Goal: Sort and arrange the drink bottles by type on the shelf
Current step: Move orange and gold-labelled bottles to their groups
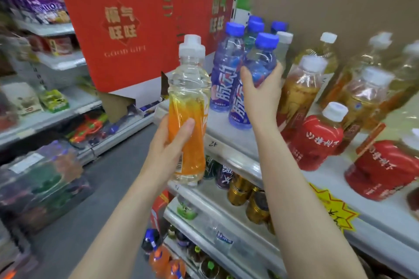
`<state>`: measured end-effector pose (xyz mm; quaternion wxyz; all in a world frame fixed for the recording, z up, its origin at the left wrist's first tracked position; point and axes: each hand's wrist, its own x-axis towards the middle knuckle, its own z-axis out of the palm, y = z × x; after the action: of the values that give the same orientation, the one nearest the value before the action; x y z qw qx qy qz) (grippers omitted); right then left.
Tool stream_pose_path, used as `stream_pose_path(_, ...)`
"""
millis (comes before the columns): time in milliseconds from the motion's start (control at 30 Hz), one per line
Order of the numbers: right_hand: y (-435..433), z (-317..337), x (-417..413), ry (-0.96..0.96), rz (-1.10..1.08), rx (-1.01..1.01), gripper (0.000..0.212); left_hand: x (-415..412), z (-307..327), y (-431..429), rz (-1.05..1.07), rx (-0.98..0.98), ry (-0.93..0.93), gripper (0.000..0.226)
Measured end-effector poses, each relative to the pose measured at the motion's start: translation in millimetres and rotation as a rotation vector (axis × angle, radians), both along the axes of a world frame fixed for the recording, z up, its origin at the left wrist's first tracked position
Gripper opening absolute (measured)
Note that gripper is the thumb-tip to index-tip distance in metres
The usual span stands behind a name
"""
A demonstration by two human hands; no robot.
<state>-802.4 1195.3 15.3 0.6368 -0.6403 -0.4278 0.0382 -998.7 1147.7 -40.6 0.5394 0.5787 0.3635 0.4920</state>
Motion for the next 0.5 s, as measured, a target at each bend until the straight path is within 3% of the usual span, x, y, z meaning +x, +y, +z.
stream_pose_path(167,25,6,2,-0.016,-0.076,-0.069,0.071,-4,1,13,-0.062,0.004,0.011,0.037)
stream_pose_path(433,23,16,1,0.011,-0.118,-0.213,0.079,-7,2,30,-0.181,-0.011,-0.003,0.051)
stream_pose_path(500,5,23,-5,-0.058,-0.119,-0.251,0.075,-5,1,30,-0.220,-0.009,0.003,0.044)
